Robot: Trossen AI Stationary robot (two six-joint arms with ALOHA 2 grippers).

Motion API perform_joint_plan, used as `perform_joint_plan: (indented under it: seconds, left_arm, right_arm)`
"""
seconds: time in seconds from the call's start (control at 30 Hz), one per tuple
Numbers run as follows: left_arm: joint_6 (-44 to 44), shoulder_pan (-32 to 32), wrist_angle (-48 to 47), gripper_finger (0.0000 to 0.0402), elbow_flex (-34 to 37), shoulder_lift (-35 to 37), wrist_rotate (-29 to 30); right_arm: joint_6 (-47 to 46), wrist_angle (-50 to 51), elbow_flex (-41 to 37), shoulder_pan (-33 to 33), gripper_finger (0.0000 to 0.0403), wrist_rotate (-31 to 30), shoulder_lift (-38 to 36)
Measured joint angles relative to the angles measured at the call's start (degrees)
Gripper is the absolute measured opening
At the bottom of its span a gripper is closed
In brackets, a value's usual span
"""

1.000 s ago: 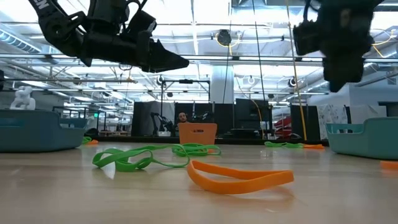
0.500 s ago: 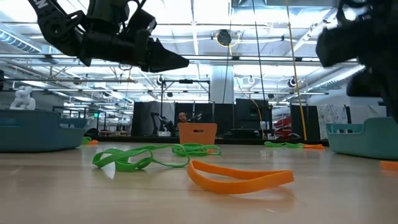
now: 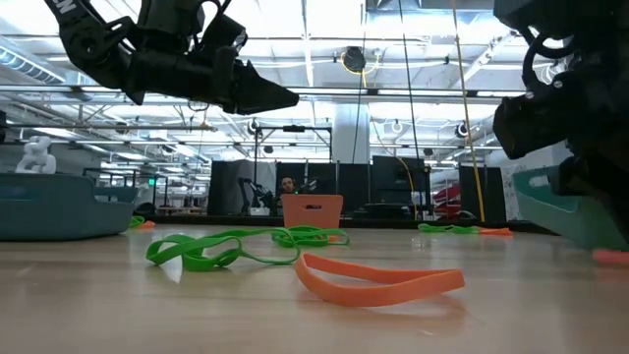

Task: Sort rubber bands into baskets
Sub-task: Put the orange rubber band into the orange bin

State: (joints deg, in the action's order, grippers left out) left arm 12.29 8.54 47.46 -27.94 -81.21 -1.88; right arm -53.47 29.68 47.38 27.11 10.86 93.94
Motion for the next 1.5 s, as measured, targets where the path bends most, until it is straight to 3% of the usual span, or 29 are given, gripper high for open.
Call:
perform_joint_plan:
  seconds: [0.13, 0.23, 0.53, 0.93, 1.17, 1.33, 1.5]
  left_arm:
    - [0.0, 0.0, 0.0, 0.0130, 0.0, 0.0, 0.0]
    - [0.0, 0.0, 0.0, 0.0130, 0.0, 0.0, 0.0]
    - [0.0, 0.0, 0.0, 0.0130, 0.0, 0.0, 0.0]
    - [-3.4, 0.0, 0.0, 0.0130, 0.0, 0.0, -0.2]
    - [-13.7, 0.1, 2.7, 0.0130, -2.4, -4.7, -8.1]
    - [-26.5, 1.0, 2.6, 0.0130, -7.9, -12.0, -17.8]
    - [-32.0, 1.2, 2.5, 0.0130, -13.6, -20.6, -25.1]
  right_arm:
    - [0.2, 0.2, 0.1, 0.0, 0.0147, 0.1, 1.9]
    - [0.0, 0.4, 0.1, 0.0, 0.0131, 0.1, 2.1]
    - [4.4, 2.1, 3.9, -0.5, 0.0008, -0.1, -0.7]
    - [12.7, 10.4, 12.5, -2.5, 0.0001, -3.5, -1.8]
    - [24.9, 12.5, 16.3, -5.7, 0.0001, -13.1, -1.8]
    - [34.6, 12.9, 18.1, -10.8, 0.0000, -19.9, -1.9]
    - [43.1, 10.3, 18.1, -16.9, 0.0000, -24.5, -2.2]
